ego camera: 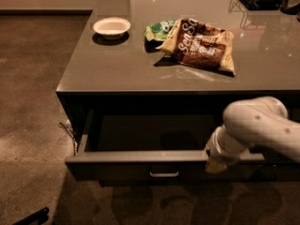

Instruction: Open top drawer

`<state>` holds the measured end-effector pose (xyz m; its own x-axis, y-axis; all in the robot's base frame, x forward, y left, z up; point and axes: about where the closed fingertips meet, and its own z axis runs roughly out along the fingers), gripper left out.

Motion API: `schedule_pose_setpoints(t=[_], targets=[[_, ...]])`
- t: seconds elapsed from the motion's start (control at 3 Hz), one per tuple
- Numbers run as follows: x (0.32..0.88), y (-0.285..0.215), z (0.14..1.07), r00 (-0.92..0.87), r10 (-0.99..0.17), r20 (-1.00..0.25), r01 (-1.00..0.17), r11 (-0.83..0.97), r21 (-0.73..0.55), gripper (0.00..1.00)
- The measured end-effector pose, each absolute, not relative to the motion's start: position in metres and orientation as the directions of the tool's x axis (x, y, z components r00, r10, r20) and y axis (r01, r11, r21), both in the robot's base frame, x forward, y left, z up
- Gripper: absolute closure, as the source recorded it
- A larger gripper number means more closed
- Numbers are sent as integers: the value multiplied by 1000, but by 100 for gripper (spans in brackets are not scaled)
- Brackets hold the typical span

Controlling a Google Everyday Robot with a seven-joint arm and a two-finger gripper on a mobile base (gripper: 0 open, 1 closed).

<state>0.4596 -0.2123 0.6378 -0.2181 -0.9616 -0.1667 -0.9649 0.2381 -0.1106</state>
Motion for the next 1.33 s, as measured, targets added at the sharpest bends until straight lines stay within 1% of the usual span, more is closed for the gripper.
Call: schedule_pose_setpoints(t=[0.33,0.67,1.0,1.33], targets=[[450,-211,639,-224,-959,-174,-963,245,-115,100],[448,-210,639,-223,-959,-173,-963,245,-115,98],[447,-210,640,-222,-960,-172,-963,244,-116,75],[447,-210,641,-221,-960,-171,-963,243,-117,44]])
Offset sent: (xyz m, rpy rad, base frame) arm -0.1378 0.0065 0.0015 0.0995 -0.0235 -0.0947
